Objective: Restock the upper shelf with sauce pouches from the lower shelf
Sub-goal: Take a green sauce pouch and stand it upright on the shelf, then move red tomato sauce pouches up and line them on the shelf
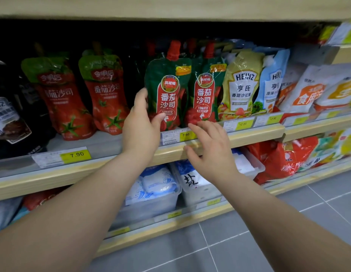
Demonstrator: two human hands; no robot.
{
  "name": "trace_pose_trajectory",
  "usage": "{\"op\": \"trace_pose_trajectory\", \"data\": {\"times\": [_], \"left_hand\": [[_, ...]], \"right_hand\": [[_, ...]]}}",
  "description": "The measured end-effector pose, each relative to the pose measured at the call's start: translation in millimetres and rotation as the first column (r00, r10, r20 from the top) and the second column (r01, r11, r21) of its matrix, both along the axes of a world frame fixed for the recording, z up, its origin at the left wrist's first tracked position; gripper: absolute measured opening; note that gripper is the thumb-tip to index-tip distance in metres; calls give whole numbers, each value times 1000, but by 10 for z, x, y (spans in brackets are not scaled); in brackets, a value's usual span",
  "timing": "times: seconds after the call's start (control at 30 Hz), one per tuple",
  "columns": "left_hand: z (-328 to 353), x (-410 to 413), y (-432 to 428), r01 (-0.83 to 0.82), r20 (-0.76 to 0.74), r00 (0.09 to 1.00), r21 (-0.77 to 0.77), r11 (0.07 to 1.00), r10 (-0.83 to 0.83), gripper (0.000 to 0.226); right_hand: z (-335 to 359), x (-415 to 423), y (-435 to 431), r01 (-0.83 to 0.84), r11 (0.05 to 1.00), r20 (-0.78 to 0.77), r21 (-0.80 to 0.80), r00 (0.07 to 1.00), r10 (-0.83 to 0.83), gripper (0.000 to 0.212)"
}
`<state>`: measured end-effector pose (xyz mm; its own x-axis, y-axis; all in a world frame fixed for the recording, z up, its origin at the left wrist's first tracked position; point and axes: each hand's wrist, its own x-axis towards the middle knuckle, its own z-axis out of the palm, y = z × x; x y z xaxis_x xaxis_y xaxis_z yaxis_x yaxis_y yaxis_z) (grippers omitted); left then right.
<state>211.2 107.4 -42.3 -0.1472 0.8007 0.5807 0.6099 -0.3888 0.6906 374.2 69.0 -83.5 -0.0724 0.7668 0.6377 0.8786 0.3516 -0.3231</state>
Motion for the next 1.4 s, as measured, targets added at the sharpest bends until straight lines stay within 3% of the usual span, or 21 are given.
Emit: {"op": "trace_pose_trajectory", "data": {"times": [0.4, 0.57, 0.67, 0.8, 0.97, 1.13, 1.23, 1.4], "left_hand": [[25, 33, 96, -64, -145, 989, -147, 987, 43, 72], [47, -51, 8, -12, -221, 975, -179, 984, -28, 74], [32, -236, -211, 38, -223, 973, -76, 996, -54, 58], [-116, -627, -576, 147, -229, 964, 40, 988, -134, 29], [-514, -1206, -953, 164, -188, 968, -38, 986, -168, 22], [-909, -1748, -1138, 78, -236, 965, -174, 982, -118, 26], [-1039, -1959, -1210, 62, -240, 964, -212, 975, -114, 27], [-1107, -2161, -1248, 28, -265, 959, -250, 968, -96, 29]], "right_hand": [[-39, -54, 22, 20, 999, -36, -26, 999, -21, 52], [-61, -89, -48, 24, 998, -43, -53, 999, -27, 58], [-62, -220, -153, -31, 999, -87, 36, 996, 34, 53], [-193, -580, -350, -147, 981, -80, 128, 984, 158, 29], [-555, -1135, -530, -376, 919, 19, -116, 924, 381, 31], [-943, -1637, -485, -402, 813, 133, -421, 859, 494, 71], [-1115, -1869, -421, -369, 798, 199, -476, 839, 507, 76], [-1277, -2008, -433, -342, 824, 188, -451, 867, 462, 56]]}}
